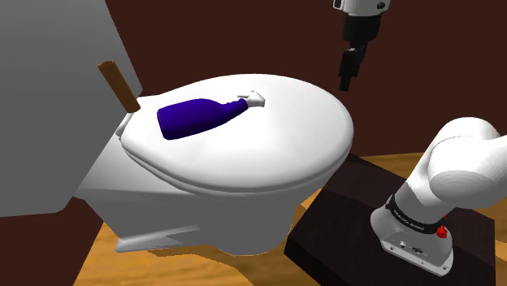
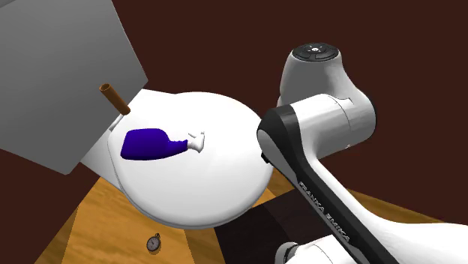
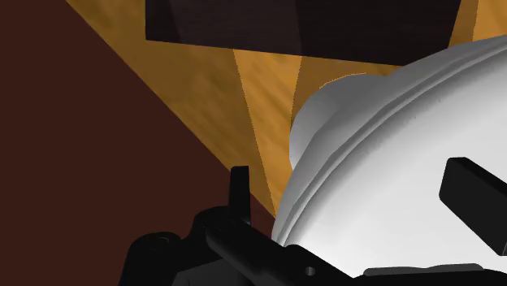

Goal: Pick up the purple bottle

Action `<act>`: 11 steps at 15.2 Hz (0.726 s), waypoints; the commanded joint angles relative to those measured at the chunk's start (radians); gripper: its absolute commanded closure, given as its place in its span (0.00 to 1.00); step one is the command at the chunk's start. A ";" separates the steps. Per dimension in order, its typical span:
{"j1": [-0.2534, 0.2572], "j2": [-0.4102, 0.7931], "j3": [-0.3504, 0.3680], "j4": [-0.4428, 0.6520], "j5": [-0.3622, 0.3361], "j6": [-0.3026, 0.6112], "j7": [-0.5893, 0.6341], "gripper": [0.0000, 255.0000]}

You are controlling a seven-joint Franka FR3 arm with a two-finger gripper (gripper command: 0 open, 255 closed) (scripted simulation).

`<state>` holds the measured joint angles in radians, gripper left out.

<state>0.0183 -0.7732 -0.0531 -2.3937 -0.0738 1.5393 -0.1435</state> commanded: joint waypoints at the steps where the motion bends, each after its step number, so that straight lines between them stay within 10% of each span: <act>1: 0.000 0.000 0.000 0.000 0.000 0.000 0.000 0.00; 11: 0.153 0.296 0.054 0.224 0.075 0.081 -0.166 0.00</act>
<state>0.1563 -0.5084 -0.0050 -2.2021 -0.0058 1.6202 -0.2908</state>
